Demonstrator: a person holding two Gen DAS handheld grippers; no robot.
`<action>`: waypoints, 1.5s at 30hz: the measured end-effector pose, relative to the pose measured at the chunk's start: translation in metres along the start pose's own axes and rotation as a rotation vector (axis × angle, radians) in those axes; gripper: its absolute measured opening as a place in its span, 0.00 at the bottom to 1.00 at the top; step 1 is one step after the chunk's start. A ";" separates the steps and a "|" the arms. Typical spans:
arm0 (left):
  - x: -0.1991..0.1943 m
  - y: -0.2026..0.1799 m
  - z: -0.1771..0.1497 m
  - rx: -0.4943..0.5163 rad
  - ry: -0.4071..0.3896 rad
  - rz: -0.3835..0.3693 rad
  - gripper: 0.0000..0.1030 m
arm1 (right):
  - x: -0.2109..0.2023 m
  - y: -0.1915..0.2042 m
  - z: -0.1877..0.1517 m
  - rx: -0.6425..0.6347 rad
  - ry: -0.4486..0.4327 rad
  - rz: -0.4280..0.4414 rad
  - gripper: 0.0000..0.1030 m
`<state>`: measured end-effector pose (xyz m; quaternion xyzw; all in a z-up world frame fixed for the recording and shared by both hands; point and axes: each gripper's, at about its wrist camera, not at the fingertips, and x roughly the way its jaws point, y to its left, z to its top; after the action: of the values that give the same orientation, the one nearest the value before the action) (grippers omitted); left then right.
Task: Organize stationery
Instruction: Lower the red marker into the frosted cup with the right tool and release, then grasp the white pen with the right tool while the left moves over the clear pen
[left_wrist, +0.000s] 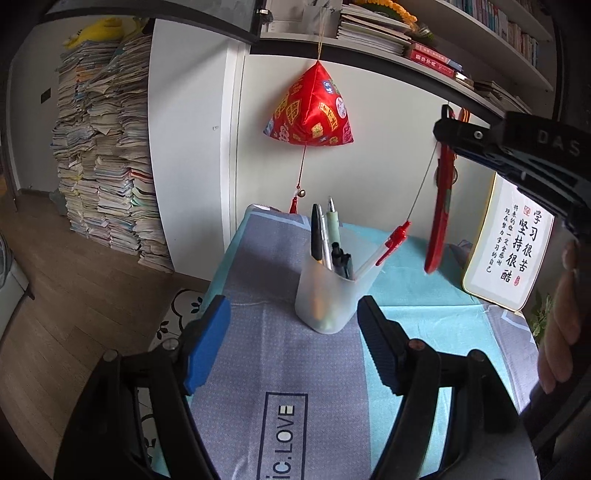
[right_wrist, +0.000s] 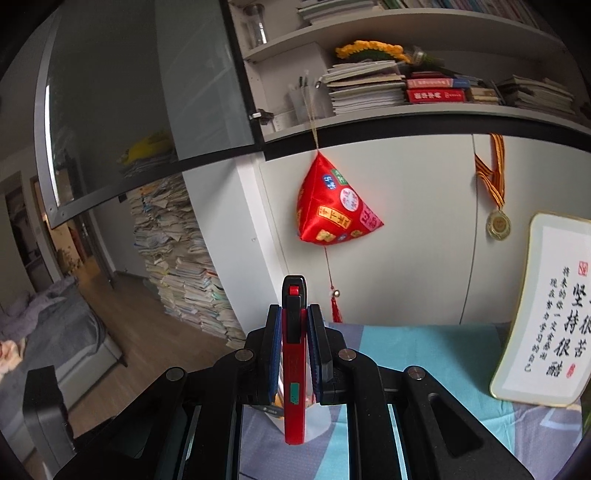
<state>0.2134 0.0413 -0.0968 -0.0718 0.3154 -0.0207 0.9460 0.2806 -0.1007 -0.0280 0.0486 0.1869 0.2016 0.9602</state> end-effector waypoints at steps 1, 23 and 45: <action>0.000 0.002 -0.002 -0.010 -0.002 -0.001 0.68 | 0.007 0.001 0.001 -0.007 0.004 0.007 0.14; 0.009 0.003 -0.019 -0.011 0.037 -0.012 0.68 | 0.034 -0.007 -0.029 -0.011 0.084 -0.026 0.35; -0.023 -0.078 -0.067 0.159 0.159 -0.053 0.69 | -0.105 -0.085 -0.119 0.163 0.479 -0.228 0.55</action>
<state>0.1549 -0.0423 -0.1246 -0.0031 0.3846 -0.0760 0.9199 0.1775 -0.2187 -0.1169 0.0555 0.4285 0.0824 0.8981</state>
